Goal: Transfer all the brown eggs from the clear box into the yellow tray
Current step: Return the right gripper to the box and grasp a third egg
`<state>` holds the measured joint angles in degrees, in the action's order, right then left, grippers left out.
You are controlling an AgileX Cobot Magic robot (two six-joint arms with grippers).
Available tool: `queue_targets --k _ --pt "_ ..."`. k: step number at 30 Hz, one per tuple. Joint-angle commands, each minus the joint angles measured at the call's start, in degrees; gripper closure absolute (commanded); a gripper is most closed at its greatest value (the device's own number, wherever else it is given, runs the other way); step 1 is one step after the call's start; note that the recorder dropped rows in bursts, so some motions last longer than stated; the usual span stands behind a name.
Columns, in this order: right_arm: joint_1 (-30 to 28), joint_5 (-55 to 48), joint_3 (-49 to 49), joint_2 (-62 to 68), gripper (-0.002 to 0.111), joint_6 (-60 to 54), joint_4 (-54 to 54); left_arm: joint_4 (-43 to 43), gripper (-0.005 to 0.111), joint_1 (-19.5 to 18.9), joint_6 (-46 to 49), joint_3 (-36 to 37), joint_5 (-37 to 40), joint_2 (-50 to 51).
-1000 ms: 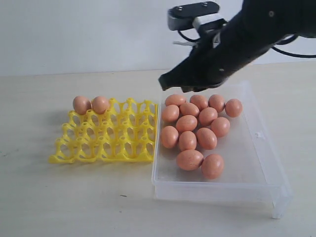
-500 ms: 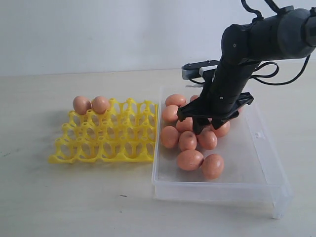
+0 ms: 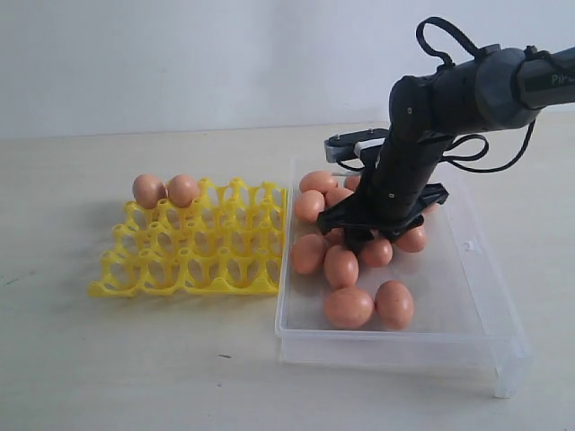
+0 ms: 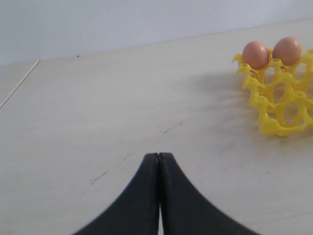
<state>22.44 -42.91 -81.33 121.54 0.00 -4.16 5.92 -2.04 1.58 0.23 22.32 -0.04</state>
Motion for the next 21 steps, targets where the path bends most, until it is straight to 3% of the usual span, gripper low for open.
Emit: queue_targets --k 1,5,6,14,21 --pt "0.06 0.84 -0.29 1.94 0.068 -0.41 -0.16 -0.14 0.107 0.34 -0.29 -0.23 -0.52 0.04" --pt "0.18 0.95 -0.29 2.8 0.104 -1.4 0.09 -0.14 0.107 0.34 -0.29 -0.23 -0.52 0.04" --pt "0.18 0.96 -0.29 2.8 0.108 -1.9 0.0 -0.14 0.107 0.34 -0.29 -0.23 -0.52 0.04" --pt "0.92 5.63 2.97 -8.07 0.108 -1.92 -1.85 -0.14 0.107 0.34 -0.29 -0.23 -0.52 0.04" --pt "5.27 25.15 10.58 -23.65 0.108 -6.25 -11.17 -0.14 0.107 0.34 -0.29 -0.23 -0.52 0.04"
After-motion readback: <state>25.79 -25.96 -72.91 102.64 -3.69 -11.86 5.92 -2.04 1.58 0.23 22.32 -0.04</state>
